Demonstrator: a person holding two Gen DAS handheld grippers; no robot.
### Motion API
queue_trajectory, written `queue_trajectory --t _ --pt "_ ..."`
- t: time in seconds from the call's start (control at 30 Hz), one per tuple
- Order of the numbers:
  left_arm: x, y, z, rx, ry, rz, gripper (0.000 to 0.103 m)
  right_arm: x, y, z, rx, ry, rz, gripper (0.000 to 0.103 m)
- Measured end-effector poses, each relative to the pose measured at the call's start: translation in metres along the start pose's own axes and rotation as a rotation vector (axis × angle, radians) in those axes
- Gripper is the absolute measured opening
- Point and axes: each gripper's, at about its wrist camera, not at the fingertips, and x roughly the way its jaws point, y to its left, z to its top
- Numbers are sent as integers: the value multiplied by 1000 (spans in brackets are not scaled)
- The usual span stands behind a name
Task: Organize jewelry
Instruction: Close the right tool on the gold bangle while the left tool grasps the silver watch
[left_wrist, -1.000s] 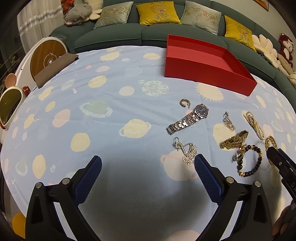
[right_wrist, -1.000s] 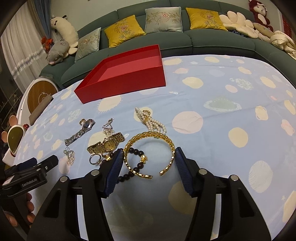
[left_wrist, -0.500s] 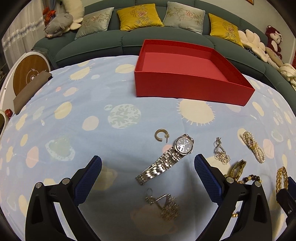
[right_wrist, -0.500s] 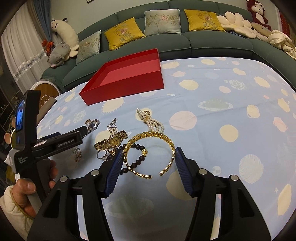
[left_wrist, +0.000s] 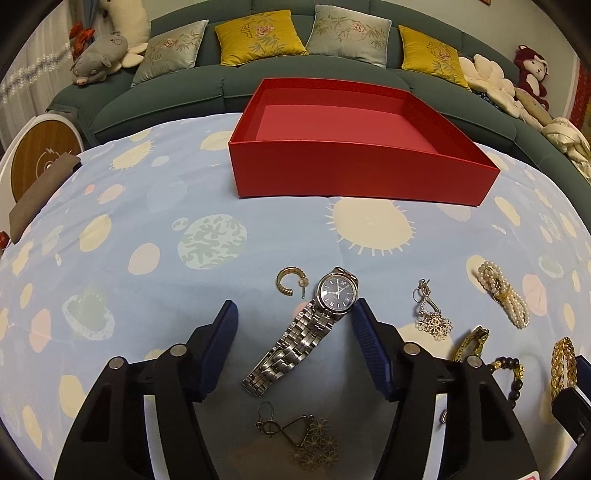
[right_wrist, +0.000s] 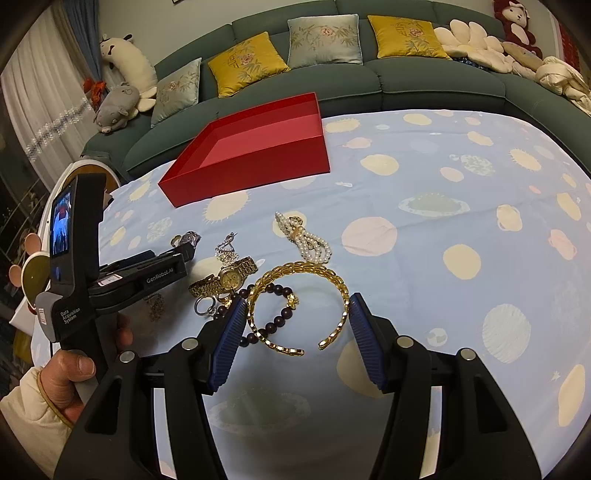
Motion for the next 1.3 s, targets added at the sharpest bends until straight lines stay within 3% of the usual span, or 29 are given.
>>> queue_trajectory --t 0.07,0.17,0.33,0.4,0.47,0.57,0.73,0.97,1.3 --pt "-1 -1 0 -4 -1 -2 52 -1 1 0 0 -1 3 56" --pt "-1 2 2 -27 0 -35 60 -3 2 -1 0 -4 7 56" --pt "2 -6 3 9 -3 -11 59 -7 3 -2 1 -7 9 56" --pt "0 -8 2 14 -9 -9 46 -8 2 -2 1 -8 9 56" --pt "-1 -7 2 6 -8 -22 25 -11 2 -2 3 -11 10 56" --pt "-3 -2 3 -18 11 -61 11 -15 1 -1 5 -16 10 56" --pt "-24 4 0 -57 -1 -92 9 -32 5 -1 -8 -37 14 56" --pt "-83 15 -8 -96 -58 -151 9 -64 17 -2 -29 -84 28 56" --pt "-158 32 -25 -104 -122 -180 9 -109 45 -9 -77 -134 73 56"
